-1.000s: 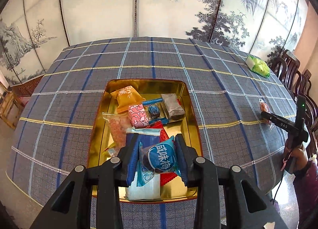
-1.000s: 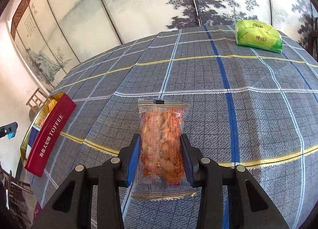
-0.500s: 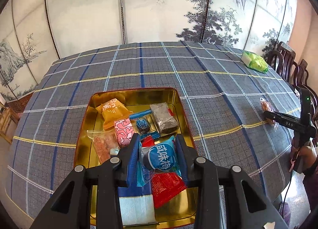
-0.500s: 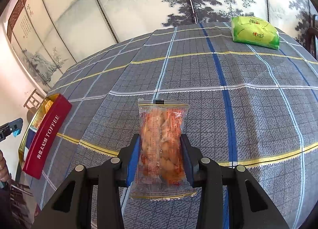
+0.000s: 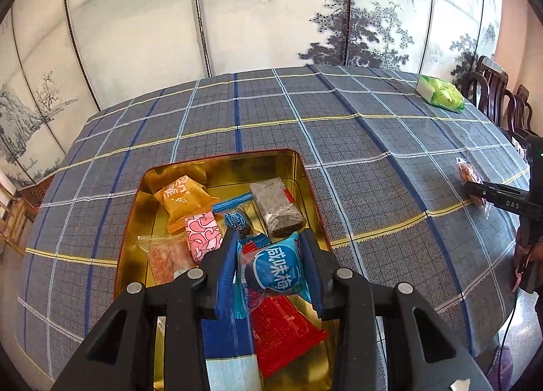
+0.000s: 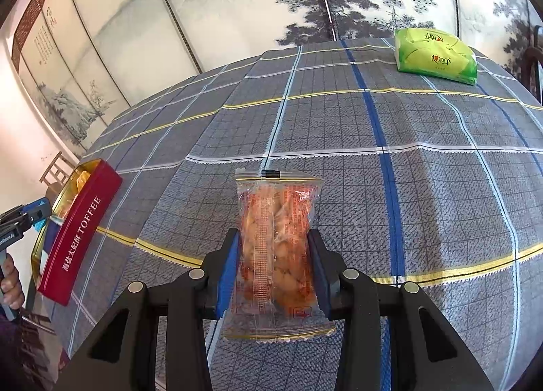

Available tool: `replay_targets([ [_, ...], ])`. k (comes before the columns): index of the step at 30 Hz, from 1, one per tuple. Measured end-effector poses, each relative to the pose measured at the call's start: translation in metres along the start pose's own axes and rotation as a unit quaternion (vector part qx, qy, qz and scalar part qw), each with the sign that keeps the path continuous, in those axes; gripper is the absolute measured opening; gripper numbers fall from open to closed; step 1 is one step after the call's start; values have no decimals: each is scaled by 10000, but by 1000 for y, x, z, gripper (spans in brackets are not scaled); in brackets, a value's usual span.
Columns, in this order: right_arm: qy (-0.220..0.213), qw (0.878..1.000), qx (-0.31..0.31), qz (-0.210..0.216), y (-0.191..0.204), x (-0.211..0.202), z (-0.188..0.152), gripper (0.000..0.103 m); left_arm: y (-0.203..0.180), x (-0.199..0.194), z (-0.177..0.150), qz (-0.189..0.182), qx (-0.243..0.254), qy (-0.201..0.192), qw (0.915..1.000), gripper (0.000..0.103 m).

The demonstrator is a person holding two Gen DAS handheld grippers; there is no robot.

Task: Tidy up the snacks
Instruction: 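Release the blue candy into the gold tin with the left gripper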

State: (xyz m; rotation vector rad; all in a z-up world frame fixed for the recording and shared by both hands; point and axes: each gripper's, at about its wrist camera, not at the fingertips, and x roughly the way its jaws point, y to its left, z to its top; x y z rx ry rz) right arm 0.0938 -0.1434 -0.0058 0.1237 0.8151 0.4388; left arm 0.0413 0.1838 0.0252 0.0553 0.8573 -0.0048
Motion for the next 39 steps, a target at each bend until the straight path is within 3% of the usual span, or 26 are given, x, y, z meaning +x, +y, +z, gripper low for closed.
replay_targets([
  [26,1,10000,4,4,0,0,0,41,-4,15,3,159,131,62,9998,39],
  [31,1,10000,4,4,0,0,0,41,-5,10,3,327,174,-60,9993,59],
  [39,1,10000,1,-1,0,0,0,41,-9,-15,7,599,236,-460,9969,76],
])
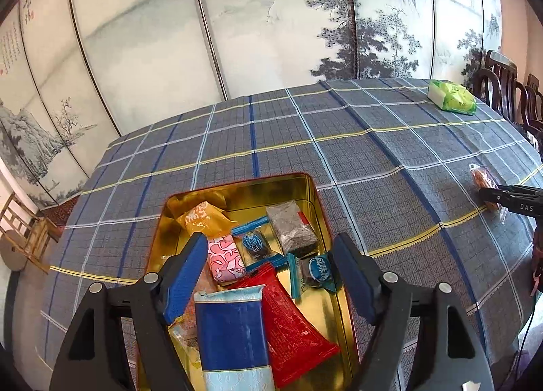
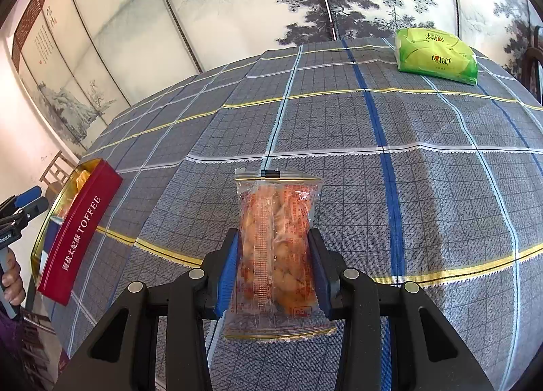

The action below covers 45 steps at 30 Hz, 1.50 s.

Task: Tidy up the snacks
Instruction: 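Release the blue candy into the gold tin with the left gripper, then carry the cracker bag with the right gripper over the gold tin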

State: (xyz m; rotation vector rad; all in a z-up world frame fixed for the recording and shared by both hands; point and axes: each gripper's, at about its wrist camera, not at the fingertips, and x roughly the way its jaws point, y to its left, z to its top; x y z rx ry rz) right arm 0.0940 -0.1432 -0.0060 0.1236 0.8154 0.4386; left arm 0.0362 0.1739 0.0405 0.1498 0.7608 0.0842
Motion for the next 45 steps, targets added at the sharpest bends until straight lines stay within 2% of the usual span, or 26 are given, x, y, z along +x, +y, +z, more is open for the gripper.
replay_targets([
  [5,3,10000,-18,-22,1,0,0,41,6,-24,0,132,-153,-275,9994,82],
  [12,18,9999,-112,-119,4,1,-1,41,15,-41,-10,145,-489,-203,9985,82],
  [16,100,9990,-370,-226,19,0,-6,41,18,-47,-18,297,-515,-208,9980,86],
  [19,92,9990,-408,-123,30,-4,-9,41,19,-51,-22,401,-495,-239,9977,87],
  [26,-23,9982,-544,264,70,-16,-13,41,27,-58,-30,461,-583,-268,9969,89],
  [31,-92,9955,-682,653,111,-24,-12,41,35,-59,-36,512,-673,-266,9961,94],
  [42,-53,9805,-1212,1549,223,-25,-9,41,58,-58,-52,652,-885,-226,9937,96],
  [45,15,9772,-1299,1680,246,-18,-9,41,64,-57,-56,690,-924,-215,9931,96],
])
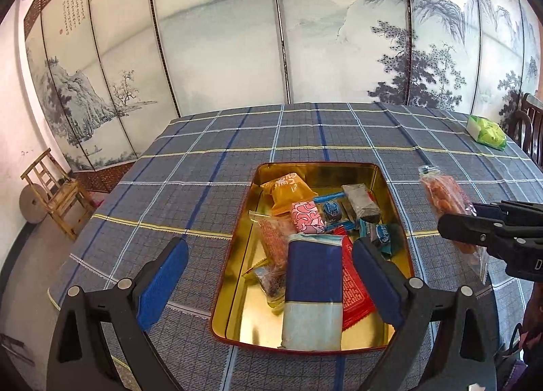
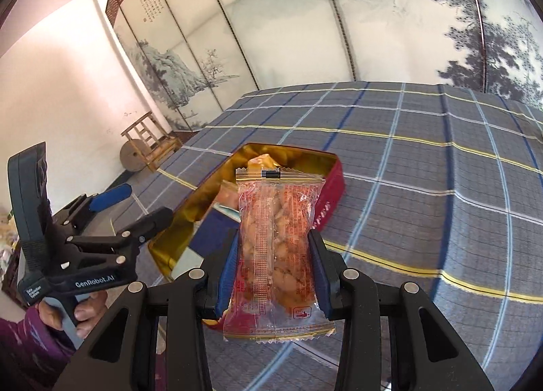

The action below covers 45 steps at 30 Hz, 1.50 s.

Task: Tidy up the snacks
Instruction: 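Carry the cracker bag with the right gripper over the gold tin, then lower the cracker bag into the tin and open the right gripper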

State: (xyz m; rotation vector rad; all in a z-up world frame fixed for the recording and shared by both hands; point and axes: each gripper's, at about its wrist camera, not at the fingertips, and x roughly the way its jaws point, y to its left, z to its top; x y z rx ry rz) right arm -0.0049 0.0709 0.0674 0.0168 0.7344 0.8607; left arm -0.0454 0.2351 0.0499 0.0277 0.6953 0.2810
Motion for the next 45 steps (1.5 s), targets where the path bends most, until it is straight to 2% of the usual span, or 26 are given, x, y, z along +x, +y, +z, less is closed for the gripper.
replay_targets([
  [5,118,9997,-32,216,22,22,8,41,10,3,-4,69,-95,16,9999,96],
  [15,294,9990,-47,321,49,55,22,41,26,11,-10,99,-281,115,9995,96],
  [35,596,9977,111,289,61,106,35,41,50,28,-20,220,-391,226,9987,96],
  [45,666,9974,108,255,66,119,38,41,68,33,-25,369,-687,277,9966,96],
])
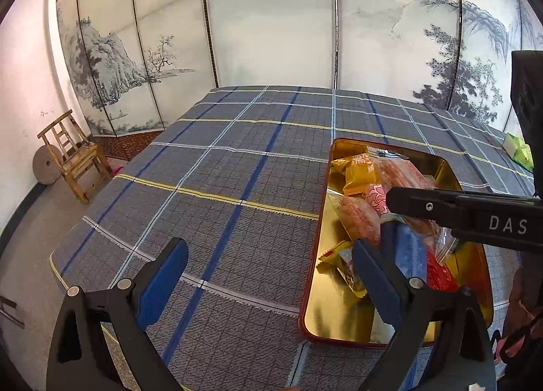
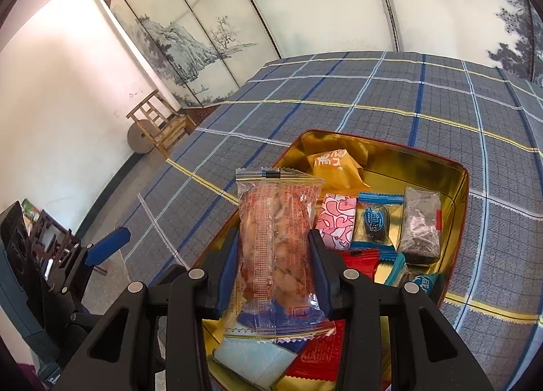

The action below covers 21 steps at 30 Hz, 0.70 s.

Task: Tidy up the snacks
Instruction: 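Lower the cracker bag into the tin and open the right gripper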

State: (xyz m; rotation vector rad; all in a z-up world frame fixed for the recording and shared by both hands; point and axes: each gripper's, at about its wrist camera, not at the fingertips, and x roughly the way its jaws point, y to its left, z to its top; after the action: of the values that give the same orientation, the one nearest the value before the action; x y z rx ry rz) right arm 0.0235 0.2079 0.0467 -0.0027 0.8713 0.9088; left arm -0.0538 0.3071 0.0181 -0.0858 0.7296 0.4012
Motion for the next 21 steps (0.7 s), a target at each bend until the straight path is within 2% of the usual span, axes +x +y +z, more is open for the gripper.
replay_targets([
  [21,124,9999,-34,-35,6,17,4,41,13,8,-7,-39,-72,109,9999,96],
])
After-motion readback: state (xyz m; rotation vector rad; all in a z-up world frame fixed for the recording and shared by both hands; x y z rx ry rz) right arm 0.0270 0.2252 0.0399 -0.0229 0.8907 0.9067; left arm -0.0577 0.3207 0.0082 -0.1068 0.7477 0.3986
